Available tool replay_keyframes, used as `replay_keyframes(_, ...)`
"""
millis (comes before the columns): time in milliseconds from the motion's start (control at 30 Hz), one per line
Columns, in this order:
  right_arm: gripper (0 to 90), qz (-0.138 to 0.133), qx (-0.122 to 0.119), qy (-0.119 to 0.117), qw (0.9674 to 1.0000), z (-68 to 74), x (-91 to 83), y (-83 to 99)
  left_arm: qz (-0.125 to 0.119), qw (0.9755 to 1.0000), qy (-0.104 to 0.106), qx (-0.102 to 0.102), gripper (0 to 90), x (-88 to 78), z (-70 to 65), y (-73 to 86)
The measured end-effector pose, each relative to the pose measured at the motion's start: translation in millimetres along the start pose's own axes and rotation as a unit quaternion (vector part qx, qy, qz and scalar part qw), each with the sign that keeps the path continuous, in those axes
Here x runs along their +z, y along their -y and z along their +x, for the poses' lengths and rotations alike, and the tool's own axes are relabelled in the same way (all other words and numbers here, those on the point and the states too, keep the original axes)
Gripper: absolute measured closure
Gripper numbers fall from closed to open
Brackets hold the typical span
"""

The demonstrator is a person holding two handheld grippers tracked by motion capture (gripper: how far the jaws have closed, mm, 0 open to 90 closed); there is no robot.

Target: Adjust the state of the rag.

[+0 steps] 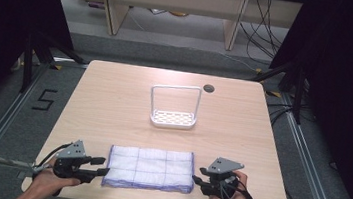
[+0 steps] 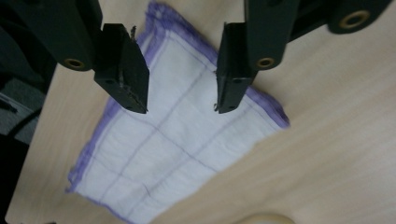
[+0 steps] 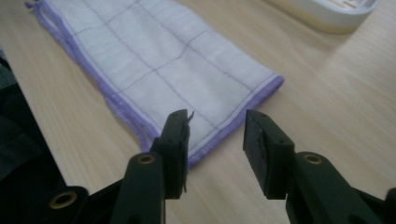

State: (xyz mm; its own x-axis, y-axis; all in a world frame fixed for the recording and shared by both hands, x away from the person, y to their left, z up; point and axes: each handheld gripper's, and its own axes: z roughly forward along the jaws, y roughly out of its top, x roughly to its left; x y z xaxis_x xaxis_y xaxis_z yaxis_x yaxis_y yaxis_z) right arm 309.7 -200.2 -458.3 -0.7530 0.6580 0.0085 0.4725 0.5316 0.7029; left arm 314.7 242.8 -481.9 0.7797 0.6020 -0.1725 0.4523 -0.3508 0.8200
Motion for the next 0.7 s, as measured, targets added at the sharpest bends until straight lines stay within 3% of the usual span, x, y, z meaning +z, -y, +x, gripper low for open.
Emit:
replay_keyframes(133,57.0,0.008,0.025,0.013,0.9996,-3.0,5.3,-2.6,-0.006,0.9996,-0.026,-0.007,45.8,6.8,11.1,-16.3)
replay_keyframes(367,54.9,0.021,0.023,0.004,0.9995,3.9,15.1,-1.6,0.013,0.9981,-0.056,-0.023,40.0,27.6,33.3,-31.5)
replay_keyframes(400,55.0,0.012,0.024,0.011,0.9996,5.6,16.8,-0.2,0.019,0.9979,-0.058,-0.021,39.9,28.7,35.2,-31.8)
replay_keyframes(433,55.2,0.021,0.022,0.007,0.9995,6.0,15.2,-0.4,0.032,0.9977,-0.059,-0.012,39.9,29.4,38.6,-32.0)
replay_keyframes(467,55.6,0.024,0.025,0.003,0.9994,6.7,15.1,0.0,0.024,0.9974,-0.063,-0.025,39.7,33.5,38.7,-31.8)
replay_keyframes(500,55.6,0.021,0.025,0.005,0.9995,7.4,15.7,0.5,0.040,0.9971,-0.063,-0.014,39.6,33.8,42.3,-32.4)
replay_keyframes(633,54.3,0.019,0.025,0.004,0.9995,10.7,20.7,1.6,0.043,0.9966,-0.066,-0.024,38.2,45.0,49.4,-34.3)
replay_keyframes(667,54.3,0.026,0.022,0.002,0.9994,12.1,21.3,1.8,0.055,0.9964,-0.063,-0.015,37.9,45.1,53.1,-35.5)
replay_keyframes(700,54.3,0.030,0.022,0.000,0.9993,13.6,22.0,1.8,0.047,0.9965,-0.065,-0.025,37.9,47.7,54.3,-35.5)
